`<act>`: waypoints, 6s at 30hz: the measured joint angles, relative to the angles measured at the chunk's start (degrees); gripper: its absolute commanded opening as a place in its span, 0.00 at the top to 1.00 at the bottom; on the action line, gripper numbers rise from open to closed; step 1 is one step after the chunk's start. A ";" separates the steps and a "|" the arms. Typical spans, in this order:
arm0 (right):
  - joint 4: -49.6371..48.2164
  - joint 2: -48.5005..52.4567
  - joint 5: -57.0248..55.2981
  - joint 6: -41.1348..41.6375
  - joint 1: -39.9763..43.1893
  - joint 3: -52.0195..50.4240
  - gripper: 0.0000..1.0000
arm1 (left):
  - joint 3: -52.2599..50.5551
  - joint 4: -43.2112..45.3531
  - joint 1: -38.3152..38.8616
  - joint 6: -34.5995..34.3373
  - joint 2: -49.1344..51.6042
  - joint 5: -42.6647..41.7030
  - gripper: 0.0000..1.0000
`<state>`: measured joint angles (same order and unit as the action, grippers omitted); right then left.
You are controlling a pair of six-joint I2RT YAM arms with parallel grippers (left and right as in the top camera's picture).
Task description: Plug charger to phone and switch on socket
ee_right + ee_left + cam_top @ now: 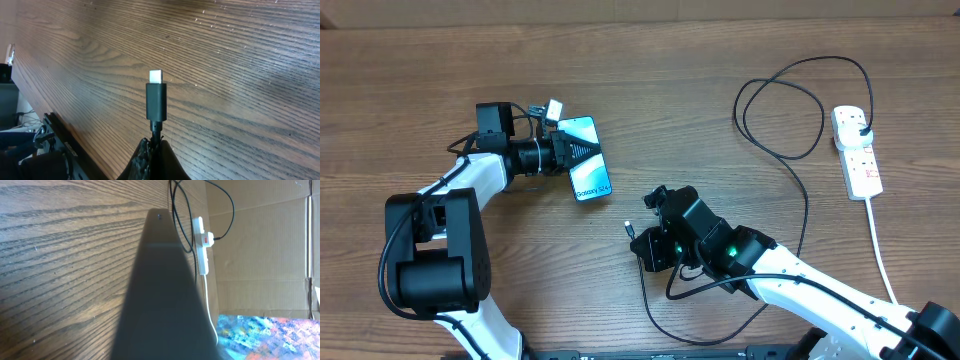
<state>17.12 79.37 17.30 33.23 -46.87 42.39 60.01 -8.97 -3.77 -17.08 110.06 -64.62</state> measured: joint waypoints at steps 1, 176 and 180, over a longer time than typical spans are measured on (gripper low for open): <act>0.00 0.02 -0.02 -0.04 0.00 0.00 0.96 | 0.00 0.00 0.00 0.00 0.00 0.00 0.96; -24.02 9.09 -1.18 4.31 -0.52 0.00 0.96 | 0.00 3.02 0.00 -19.23 0.00 -11.50 0.96; -24.00 9.09 -1.25 4.31 -0.52 0.00 0.96 | 0.00 3.04 0.00 -19.23 0.00 -11.58 0.96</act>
<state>-6.87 88.47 16.05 37.54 -47.40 42.39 60.01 -5.93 -3.77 -36.32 110.06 -76.20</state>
